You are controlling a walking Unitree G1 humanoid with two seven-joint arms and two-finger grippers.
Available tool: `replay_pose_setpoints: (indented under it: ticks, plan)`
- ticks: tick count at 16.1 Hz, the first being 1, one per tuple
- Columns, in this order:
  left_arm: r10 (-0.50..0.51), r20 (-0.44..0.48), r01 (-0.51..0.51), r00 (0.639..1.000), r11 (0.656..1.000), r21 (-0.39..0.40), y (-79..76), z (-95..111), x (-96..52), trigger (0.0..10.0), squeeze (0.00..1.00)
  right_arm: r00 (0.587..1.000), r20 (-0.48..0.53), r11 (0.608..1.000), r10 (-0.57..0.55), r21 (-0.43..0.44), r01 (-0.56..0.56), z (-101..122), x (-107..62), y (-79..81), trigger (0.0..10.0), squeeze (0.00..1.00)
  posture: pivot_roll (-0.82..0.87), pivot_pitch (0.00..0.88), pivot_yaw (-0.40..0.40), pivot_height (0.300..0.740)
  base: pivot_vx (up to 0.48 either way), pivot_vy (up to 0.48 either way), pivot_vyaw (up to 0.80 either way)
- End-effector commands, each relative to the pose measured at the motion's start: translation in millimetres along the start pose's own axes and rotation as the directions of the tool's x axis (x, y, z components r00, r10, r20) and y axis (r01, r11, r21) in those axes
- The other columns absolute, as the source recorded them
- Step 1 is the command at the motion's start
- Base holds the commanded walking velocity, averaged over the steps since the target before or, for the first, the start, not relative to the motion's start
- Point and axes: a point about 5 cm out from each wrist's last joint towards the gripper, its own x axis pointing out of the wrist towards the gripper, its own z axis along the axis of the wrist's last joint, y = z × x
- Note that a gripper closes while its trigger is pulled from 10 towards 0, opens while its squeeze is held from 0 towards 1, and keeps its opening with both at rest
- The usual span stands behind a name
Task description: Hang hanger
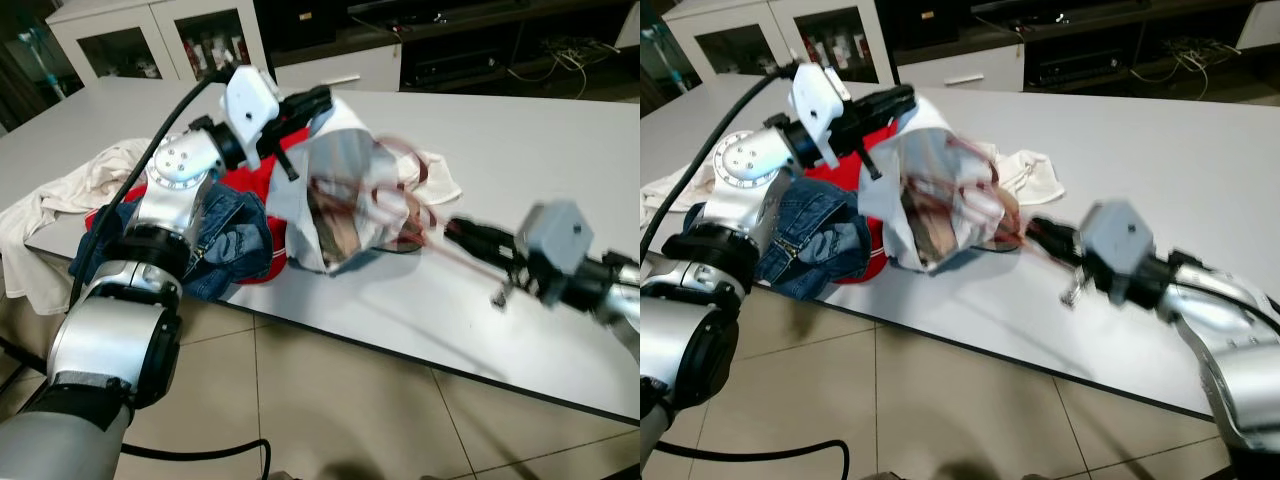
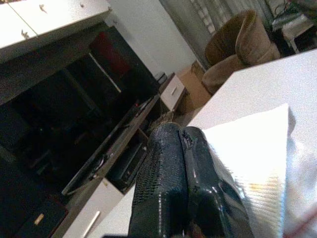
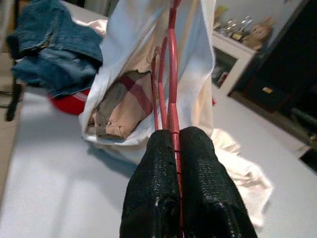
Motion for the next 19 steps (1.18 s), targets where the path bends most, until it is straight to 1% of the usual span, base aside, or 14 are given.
replay_pose_setpoints:
  ticks: [1, 4, 5, 6, 7, 8, 9, 10, 12, 13, 14, 16, 17, 19]
  plan:
    - [0.009, 0.043, -0.011, 0.999, 1.000, 0.026, 6.3, 11, 3.1, 10.0, 0.16, 1.000, -0.010, 1.000, -0.013, 0.006, 0.013, -1, 6.0, -0.7, 10.0, 0.00, -0.20, 0.000, 0.168, 0.740, 0.000, 0.000, 0.00]
    - [-0.015, 0.068, 0.013, 0.998, 1.000, 0.019, -2.2, 13, 10.7, 10.0, 0.16, 0.998, -0.002, 0.998, -0.058, 0.021, 0.058, -1, 17.6, -1.6, 10.0, 0.00, -0.20, 0.000, 0.168, 0.740, 0.000, 0.000, 0.00]
    - [-0.022, 0.082, 0.021, 0.996, 1.000, 0.012, -6.3, 14, 14.3, 10.0, 0.16, 0.995, -0.007, 0.994, -0.096, 0.045, 0.097, -3, 24.7, -2.8, 10.0, 0.00, -0.19, 0.000, 0.165, 0.740, 0.000, 0.000, 0.00]
    - [-0.024, 0.091, 0.023, 0.996, 1.000, 0.008, -7.9, 15, 16.0, 10.0, 0.16, 0.994, -0.011, 0.993, -0.107, 0.058, 0.107, -5, 28.8, -1.9, 10.0, 0.00, -0.19, 0.000, 0.165, 0.740, 0.000, 0.000, 0.00]
    - [-0.023, 0.096, 0.023, 0.995, 1.000, 0.005, -8.7, 16, 17.1, 10.0, 0.16, 0.994, -0.016, 0.992, -0.107, 0.066, 0.108, -6, 31.6, -0.4, 10.0, 0.00, -0.19, 0.000, 0.165, 0.740, 0.000, 0.000, 0.00]
    - [-0.019, 0.109, 0.018, 0.994, 1.000, 0.007, -9.9, 18, 19.9, 10.0, 0.16, 0.997, -0.024, 0.994, -0.080, 0.073, 0.081, -7, 36.4, 7.3, 10.0, 0.00, -0.19, 0.000, 0.165, 0.740, 0.000, 0.000, 0.00]
    - [-0.012, 0.118, 0.010, 0.993, 1.000, 0.012, -9.4, 20, 21.8, 10.0, 0.16, 0.996, -0.043, 0.993, -0.082, 0.078, 0.085, -10, 36.0, 7.6, 10.0, 0.00, -0.19, 0.000, 0.165, 0.740, 0.000, 0.000, 0.00]
    - [-0.004, 0.120, 0.002, 0.993, 1.000, 0.017, -8.2, 22, 22.5, 10.0, 0.16, 0.994, -0.058, 0.992, -0.096, 0.080, 0.101, -12, 33.2, 4.4, 10.0, 0.00, -0.19, 0.000, 0.165, 0.740, 0.000, 0.000, 0.00]
    - [0.029, 0.112, -0.032, 0.993, 0.999, 0.029, -3.3, 23, 20.8, 10.0, 0.16, 0.983, -0.118, 0.986, -0.140, 0.071, 0.149, -20, 20.0, -7.4, 10.0, 0.00, -0.19, 0.000, 0.166, 0.740, 0.000, 0.000, 0.00]
    - [0.034, 0.110, -0.038, 0.993, 0.999, 0.033, -2.4, 23, 20.4, 10.0, 0.16, 0.981, -0.130, 0.986, -0.144, 0.067, 0.153, -22, 17.5, -8.9, 10.0, 0.00, -0.20, 0.000, 0.168, 0.740, 0.000, 0.000, 0.00]
    - [0.048, 0.117, -0.052, 0.992, 0.998, 0.025, -0.4, 24, 20.0, 10.0, 0.16, 0.974, -0.151, 0.980, -0.171, 0.071, 0.183, -25, 13.5, -12.1, 10.0, 0.00, -0.20, 0.000, 0.168, 0.740, 0.000, 0.000, 0.00]
    - [0.038, 0.155, -0.039, 0.987, 0.999, 0.005, -5.2, 30, 25.6, 10.0, 0.16, 0.973, -0.131, 0.973, -0.191, 0.108, 0.206, -22, 26.2, -8.2, 10.0, 0.00, -0.21, 0.000, 0.173, 0.740, 0.000, 0.000, 0.00]
    - [0.024, 0.171, -0.024, 0.985, 1.000, -0.003, -10.8, 32, 30.3, 10.0, 0.16, 0.982, -0.093, 0.975, -0.166, 0.131, 0.177, -16, 37.6, 0.0, 10.0, 0.00, -0.20, 0.000, 0.171, 0.740, 0.000, 0.000, 0.00]
    - [0.016, 0.195, -0.012, 0.981, 1.000, -0.026, -16.2, 34, 33.8, 10.0, 0.16, 0.989, -0.062, 0.979, -0.137, 0.143, 0.145, -12, 46.5, 5.7, 10.0, 0.00, -0.20, 0.000, 0.169, 0.740, 0.000, 0.000, 0.00]
